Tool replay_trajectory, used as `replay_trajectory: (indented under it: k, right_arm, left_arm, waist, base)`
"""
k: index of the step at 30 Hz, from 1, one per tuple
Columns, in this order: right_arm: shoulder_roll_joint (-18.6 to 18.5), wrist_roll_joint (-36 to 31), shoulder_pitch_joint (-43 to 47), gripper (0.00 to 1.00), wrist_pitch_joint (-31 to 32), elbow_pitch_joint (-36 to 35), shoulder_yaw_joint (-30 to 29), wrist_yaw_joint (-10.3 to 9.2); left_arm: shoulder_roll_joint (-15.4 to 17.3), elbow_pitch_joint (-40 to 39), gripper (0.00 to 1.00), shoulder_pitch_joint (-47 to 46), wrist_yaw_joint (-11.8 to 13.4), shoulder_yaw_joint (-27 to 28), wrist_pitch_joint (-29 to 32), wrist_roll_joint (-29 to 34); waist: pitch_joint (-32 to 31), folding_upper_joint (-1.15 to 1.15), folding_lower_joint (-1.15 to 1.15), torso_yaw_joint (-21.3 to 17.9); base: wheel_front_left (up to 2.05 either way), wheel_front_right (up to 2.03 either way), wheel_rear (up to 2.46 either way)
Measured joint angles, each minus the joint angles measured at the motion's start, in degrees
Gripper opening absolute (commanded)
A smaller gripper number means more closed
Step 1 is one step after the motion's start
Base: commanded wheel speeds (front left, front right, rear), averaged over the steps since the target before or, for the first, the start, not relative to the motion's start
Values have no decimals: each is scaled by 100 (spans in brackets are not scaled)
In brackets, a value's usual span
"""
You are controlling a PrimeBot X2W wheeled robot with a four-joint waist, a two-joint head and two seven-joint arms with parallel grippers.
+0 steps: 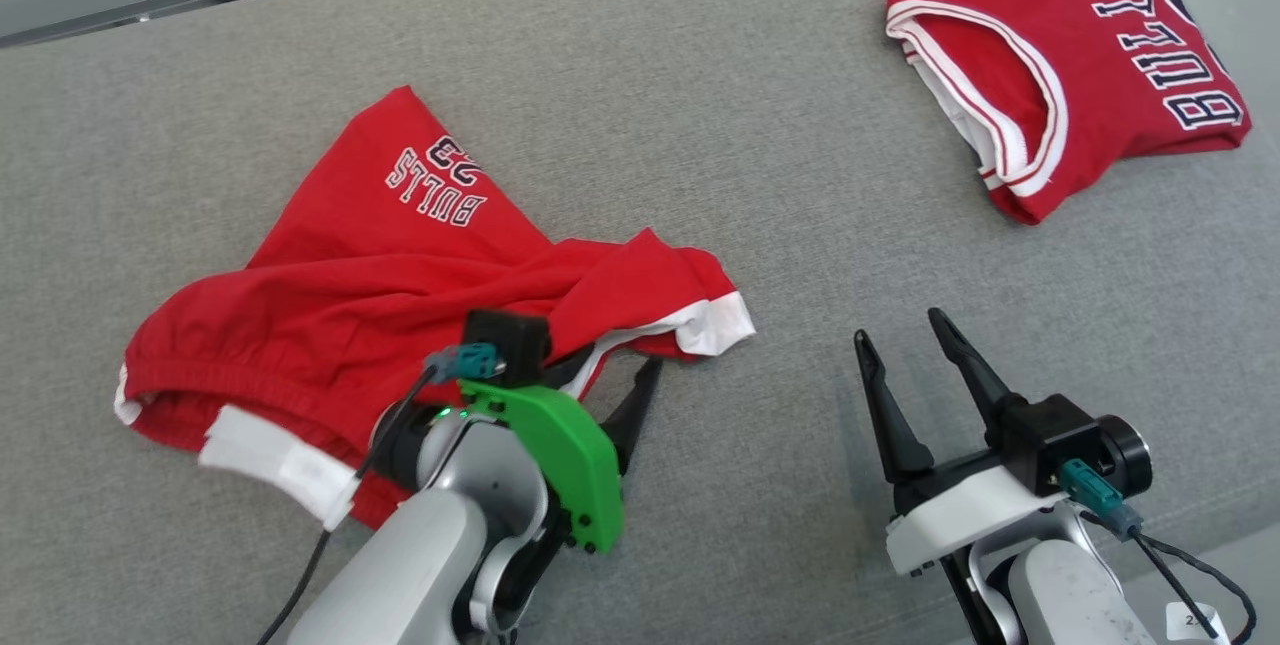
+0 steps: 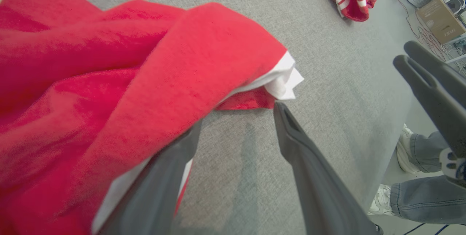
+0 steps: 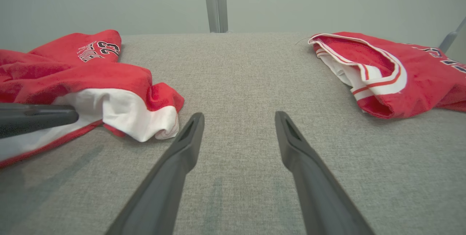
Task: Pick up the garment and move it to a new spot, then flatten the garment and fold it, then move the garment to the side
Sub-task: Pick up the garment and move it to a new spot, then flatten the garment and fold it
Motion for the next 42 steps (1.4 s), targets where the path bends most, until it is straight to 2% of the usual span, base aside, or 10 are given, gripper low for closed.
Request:
replay_trajectory:
  k: [7,15,19,23,31,32,33,34,42]
  right_arm:
    - [-67,98,-308,100,0,560,287,1]
    - [-354,401,-664,100,0,1311,371,1]
    - [-422,509,-783,100,0,1612,479,1]
    - [-471,610,-977,100,0,1929,660,0]
    - [-537,701,-1084,100,0,2097,767,1]
    - [-538,737,-1084,47,0,2129,788,0]
    - [-539,781,-1085,4,0,2145,790,1]
    - [-548,831,-1092,0,0,2150,793,1]
    - [-996,891,-1165,0,0,2068,527,1]
  left_arm:
    - [561,-1021,100,1139,536,396,-237,-164]
    - [681,-1537,100,1854,953,720,-611,-319]
    - [625,-1460,100,1923,995,757,-706,-363]
    - [491,-1222,100,1930,905,693,-746,-421]
    - [369,-925,100,1861,769,667,-814,-504]
    - [366,-895,100,1841,766,668,-827,-504]
    - [360,-877,100,1825,766,670,-839,-504]
    - [353,-867,100,1814,766,675,-845,-504]
    - [453,-940,100,1820,799,737,-873,-505]
  waist:
    - [-93,0,0,491]
    - [-182,0,0,1139]
    - [-200,0,0,1445]
    - [-201,0,0,1728]
    - [-198,0,0,1798]
    - [-200,0,0,1779]
    - [-202,0,0,1758]
    - [-203,0,0,1737]
    - [-229,0,0,1537]
  base:
    - [0,0,0]
    - [0,0,0]
    - [0,0,0]
    - [0,0,0]
    - [0,0,0]
    - [0,0,0]
    - [0,0,0]
    - [0,0,0]
    - [0,0,0]
